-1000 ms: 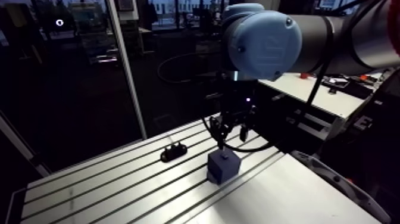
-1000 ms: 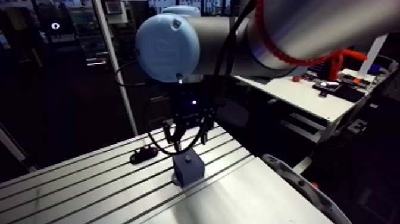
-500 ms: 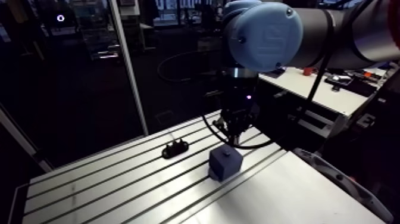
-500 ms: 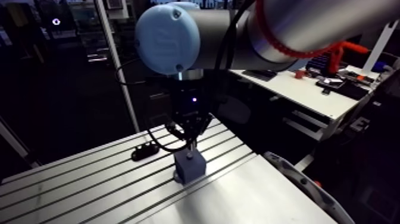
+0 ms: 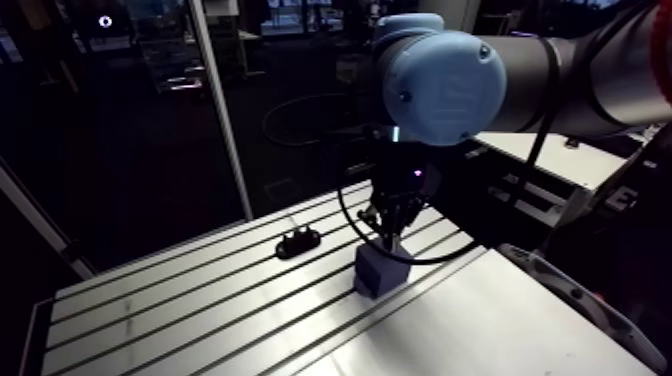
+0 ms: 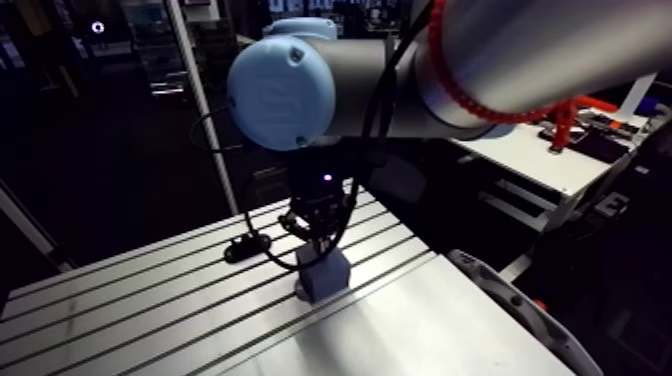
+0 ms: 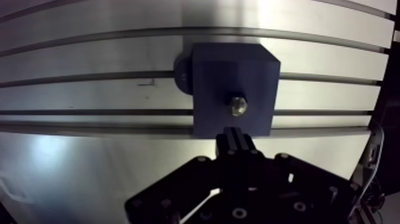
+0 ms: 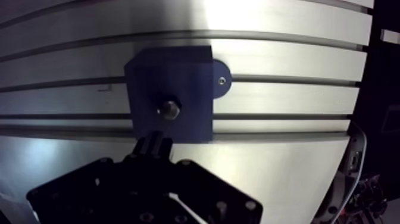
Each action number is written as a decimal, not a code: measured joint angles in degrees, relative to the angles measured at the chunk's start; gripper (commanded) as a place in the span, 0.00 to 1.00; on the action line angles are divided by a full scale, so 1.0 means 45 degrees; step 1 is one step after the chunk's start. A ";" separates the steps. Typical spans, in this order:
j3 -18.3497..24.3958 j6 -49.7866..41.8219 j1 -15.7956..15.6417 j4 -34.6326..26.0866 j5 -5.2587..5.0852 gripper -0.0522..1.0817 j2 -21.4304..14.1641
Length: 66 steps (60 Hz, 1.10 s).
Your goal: Pick up the M10 bolt and insert it into the hex recess until seated.
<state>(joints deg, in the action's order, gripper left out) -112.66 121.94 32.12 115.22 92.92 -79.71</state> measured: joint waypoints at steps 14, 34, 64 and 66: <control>-0.0087 0.0105 -0.0006 0.0510 -0.0003 0.99 0.0249; -0.0083 0.0261 -0.0009 0.0628 -0.0014 0.99 0.0398; -0.0046 0.0448 -0.0007 0.0638 -0.0016 0.99 0.0542; -0.0045 0.0467 -0.0008 0.0637 -0.0016 0.99 0.0549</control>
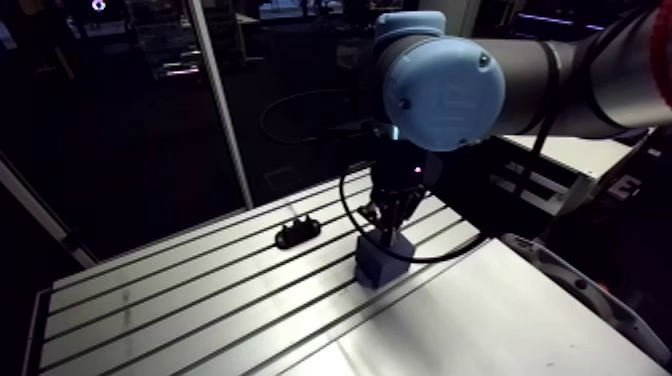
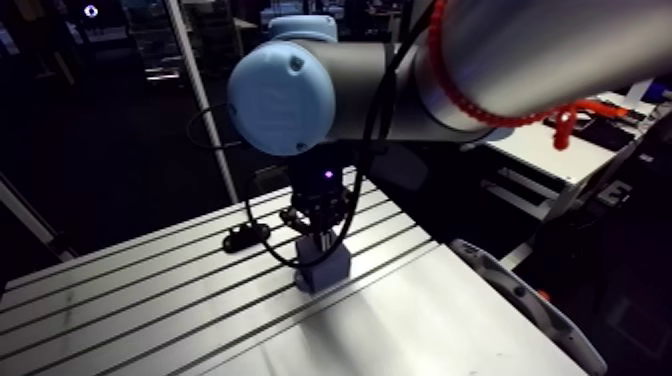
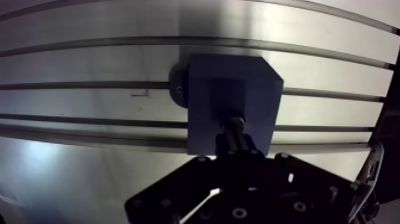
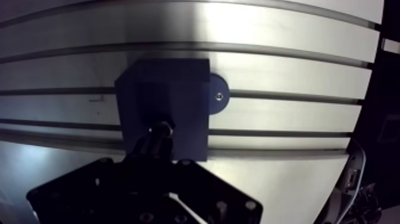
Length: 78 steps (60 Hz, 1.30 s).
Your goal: Pick up the M10 bolt and insert it into the hex recess until seated.
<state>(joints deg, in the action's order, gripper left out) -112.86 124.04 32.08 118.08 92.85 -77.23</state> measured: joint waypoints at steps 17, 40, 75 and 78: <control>0.0009 0.0092 0.0001 0.0089 0.0008 0.99 0.0046; 0.0001 0.0230 0.0001 0.0246 0.0019 0.99 0.0145; -0.0024 0.0353 0.0001 0.0256 0.0020 0.99 0.0182; -0.0025 0.0354 0.0001 0.0256 0.0019 0.99 0.0186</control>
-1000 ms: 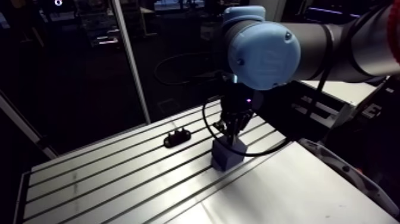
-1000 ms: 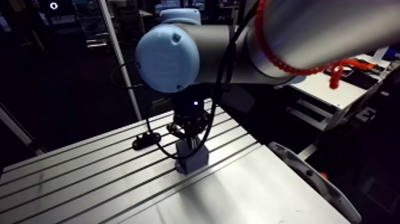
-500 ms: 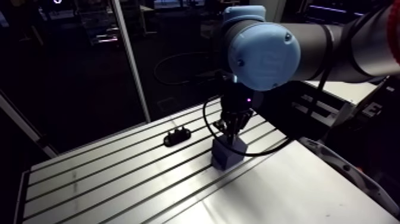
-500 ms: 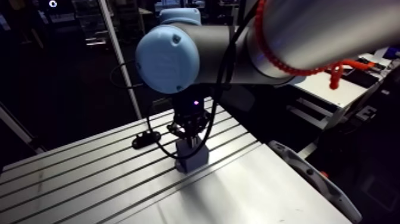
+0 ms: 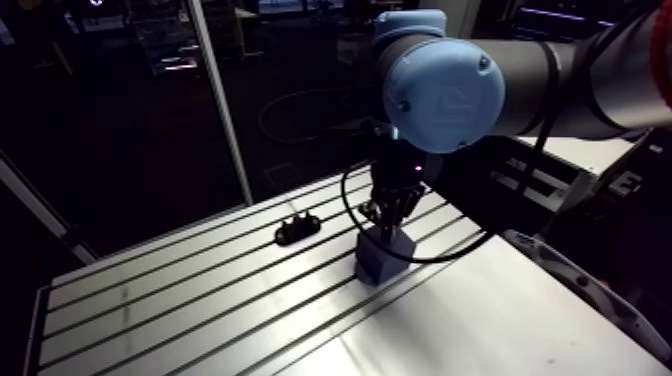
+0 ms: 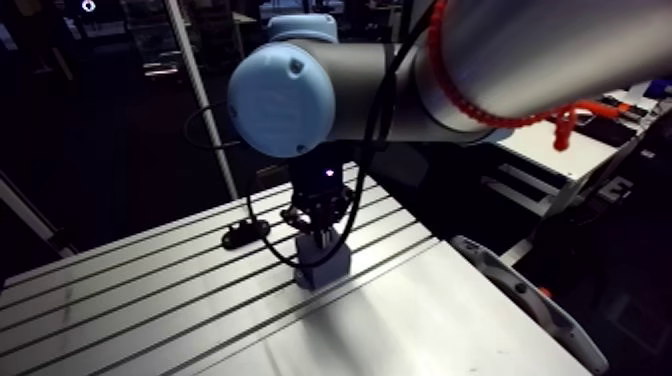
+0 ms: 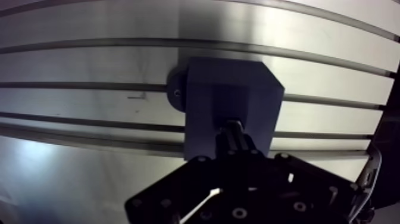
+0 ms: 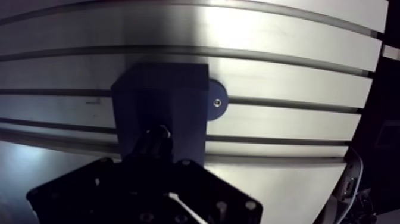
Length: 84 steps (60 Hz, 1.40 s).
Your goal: Pick up the M10 bolt and insert it into the hex recess until seated.
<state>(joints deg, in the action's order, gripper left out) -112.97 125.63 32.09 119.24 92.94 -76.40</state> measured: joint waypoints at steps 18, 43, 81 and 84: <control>-0.0015 0.0012 0.0000 -0.0001 -0.0008 0.99 0.0033; 0.0030 0.0146 -0.0001 -0.0002 -0.0018 0.99 0.0061; 0.0247 0.0216 -0.0006 -0.0276 -0.0024 0.06 -0.0407; 0.0274 0.0218 -0.0009 -0.0386 -0.0013 0.05 -0.0487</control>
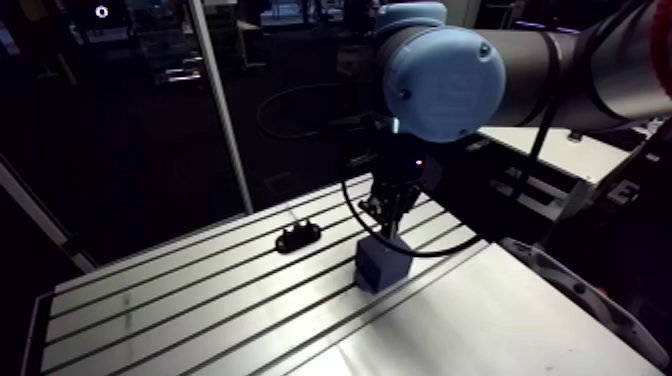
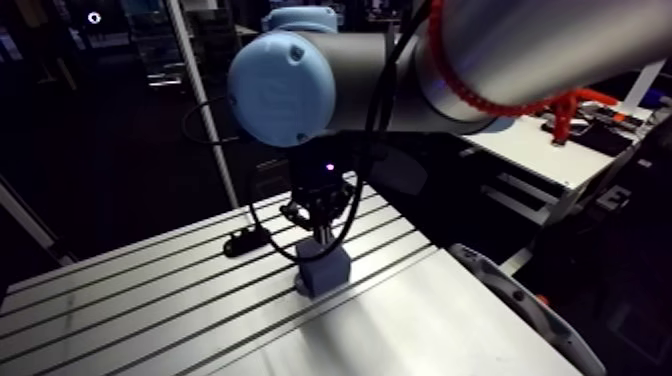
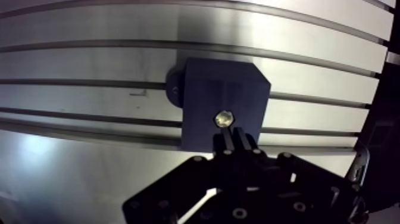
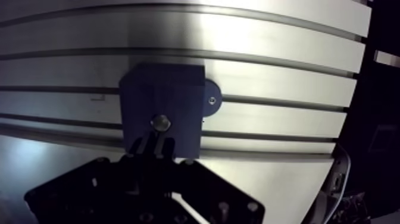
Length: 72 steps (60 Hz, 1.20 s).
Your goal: Pick up the M10 bolt and insert it into the hex recess until seated.
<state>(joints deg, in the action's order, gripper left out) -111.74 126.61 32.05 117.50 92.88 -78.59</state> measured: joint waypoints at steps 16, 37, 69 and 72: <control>0.0545 -0.0180 -0.0297 -0.1175 0.0044 0.05 -0.0467; 0.1857 -0.1795 -0.1264 -0.3141 0.0075 0.05 -0.1046; 0.3731 -0.4010 -0.2945 -0.5728 0.0089 0.05 -0.1734; 0.3893 -0.4164 -0.3107 -0.5913 0.0082 0.05 -0.1786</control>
<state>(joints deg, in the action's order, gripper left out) -94.22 107.87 18.07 90.89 93.25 -86.62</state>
